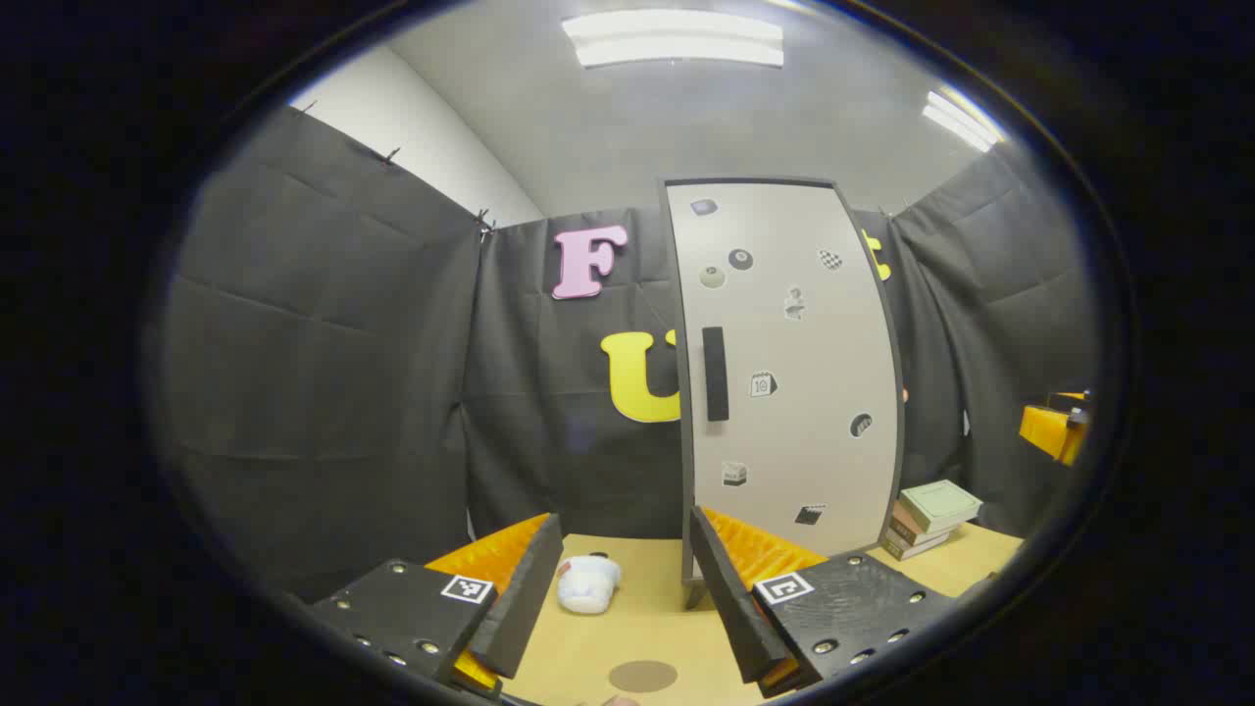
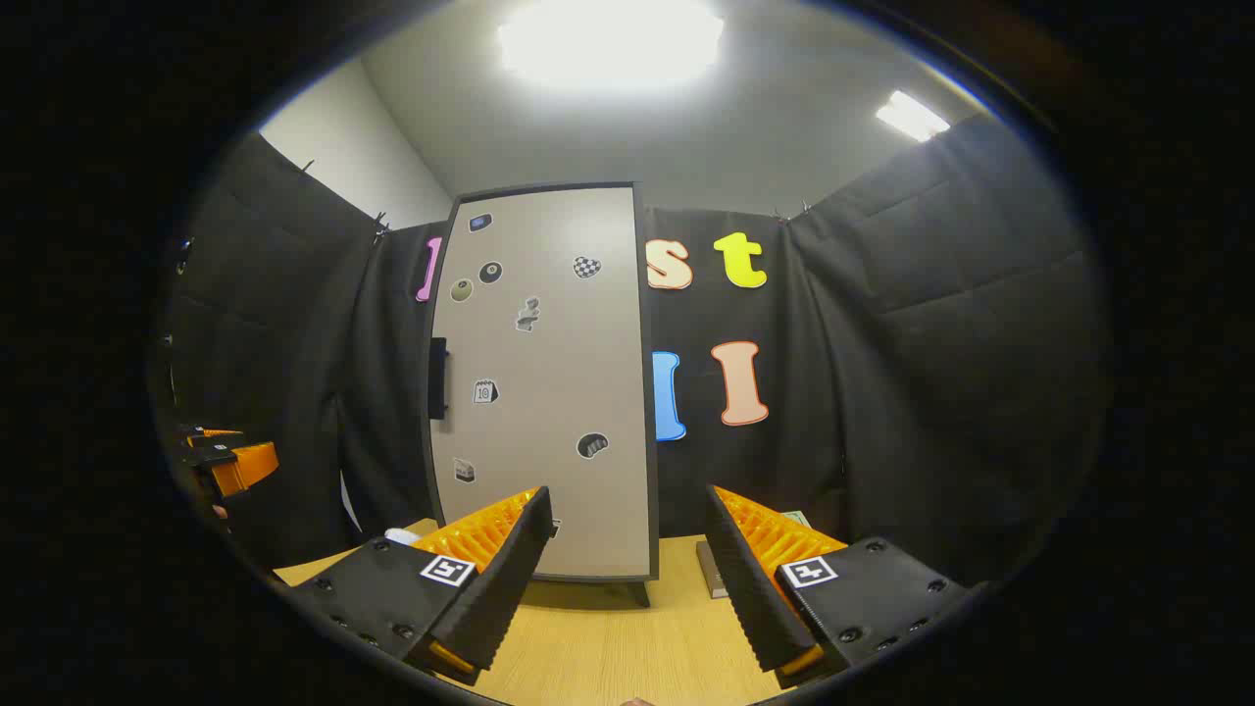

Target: Open the cabinet door with the right hand, grasp the bottle in the cabinet with the left hand and place it on the coaster, then close the cabinet door with the right hand.

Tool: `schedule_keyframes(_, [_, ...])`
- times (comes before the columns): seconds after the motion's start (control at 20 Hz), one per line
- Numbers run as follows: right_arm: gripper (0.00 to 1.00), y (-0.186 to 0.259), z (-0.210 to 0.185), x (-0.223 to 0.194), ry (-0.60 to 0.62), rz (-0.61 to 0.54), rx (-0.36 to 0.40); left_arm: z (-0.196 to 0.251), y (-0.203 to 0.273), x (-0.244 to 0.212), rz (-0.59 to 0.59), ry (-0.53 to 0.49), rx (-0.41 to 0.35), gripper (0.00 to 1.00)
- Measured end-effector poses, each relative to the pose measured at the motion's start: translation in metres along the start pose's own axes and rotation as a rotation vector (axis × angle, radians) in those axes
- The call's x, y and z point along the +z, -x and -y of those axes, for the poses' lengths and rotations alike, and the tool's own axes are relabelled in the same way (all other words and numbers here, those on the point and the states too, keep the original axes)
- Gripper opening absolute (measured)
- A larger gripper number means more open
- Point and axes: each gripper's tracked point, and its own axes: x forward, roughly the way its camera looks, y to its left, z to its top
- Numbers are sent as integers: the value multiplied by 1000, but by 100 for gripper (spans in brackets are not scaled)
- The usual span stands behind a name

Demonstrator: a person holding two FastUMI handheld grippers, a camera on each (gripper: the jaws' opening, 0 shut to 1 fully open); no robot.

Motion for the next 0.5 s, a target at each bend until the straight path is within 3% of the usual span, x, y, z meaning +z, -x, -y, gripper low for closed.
schedule_keyframes(0.5, [96,-9,-8,1,6,-5,12,-15,-3,2,12,-5,22,81])
